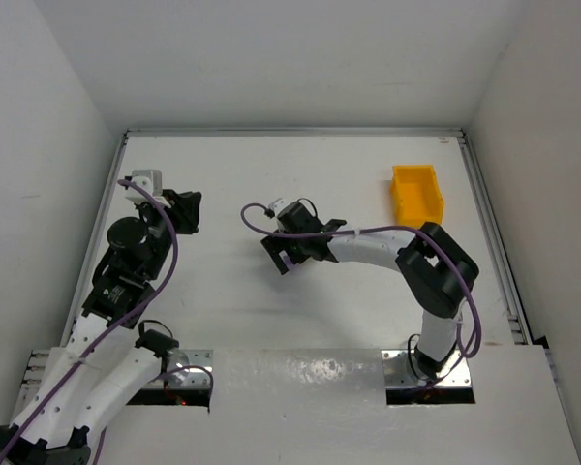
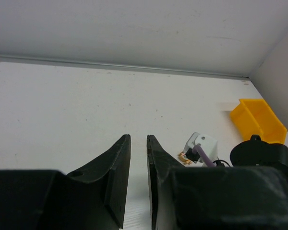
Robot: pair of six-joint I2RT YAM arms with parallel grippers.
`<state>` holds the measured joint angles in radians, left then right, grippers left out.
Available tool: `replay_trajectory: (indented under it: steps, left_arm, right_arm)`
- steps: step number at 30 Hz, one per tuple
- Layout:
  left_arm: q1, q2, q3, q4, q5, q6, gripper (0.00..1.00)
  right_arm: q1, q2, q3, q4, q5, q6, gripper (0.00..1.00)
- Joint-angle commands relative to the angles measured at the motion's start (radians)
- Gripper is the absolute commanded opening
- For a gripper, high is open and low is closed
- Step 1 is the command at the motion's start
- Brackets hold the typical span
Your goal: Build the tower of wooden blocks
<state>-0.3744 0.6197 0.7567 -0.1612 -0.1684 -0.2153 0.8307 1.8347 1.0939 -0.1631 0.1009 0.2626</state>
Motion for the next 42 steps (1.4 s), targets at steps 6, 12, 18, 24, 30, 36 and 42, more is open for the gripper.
replay_trajectory:
  steps: [6,12,18,24,30,36,42]
  left_arm:
    - [-0.006,-0.011,0.013,0.032,0.035,-0.004,0.18]
    - [-0.006,-0.020,0.010,0.034,0.036,-0.006,0.18]
    - [-0.006,-0.023,0.009,0.035,0.043,-0.007,0.18]
    - [-0.006,-0.006,0.009,0.040,0.066,-0.015,0.18]
    - [-0.004,-0.009,0.007,0.042,0.073,-0.019,0.18]
    - [-0.006,-0.020,0.004,0.042,0.072,-0.019,0.18]
    - [-0.008,-0.021,0.004,0.043,0.076,-0.019,0.18]
  right_arm:
    - [0.001,0.072,0.047,0.019,0.033,0.055,0.94]
    - [-0.001,0.110,0.049,0.034,0.082,0.076,0.83]
    - [0.002,0.055,-0.038,0.048,0.134,0.162,0.66]
    - [0.019,-0.072,-0.271,0.141,0.227,0.395,0.64]
    - [0.053,-0.037,-0.284,0.228,0.238,0.573,0.70]
    - [0.053,0.009,-0.220,0.247,0.209,0.595,0.74]
    - [0.053,-0.003,-0.233,0.269,0.191,0.612,0.83]
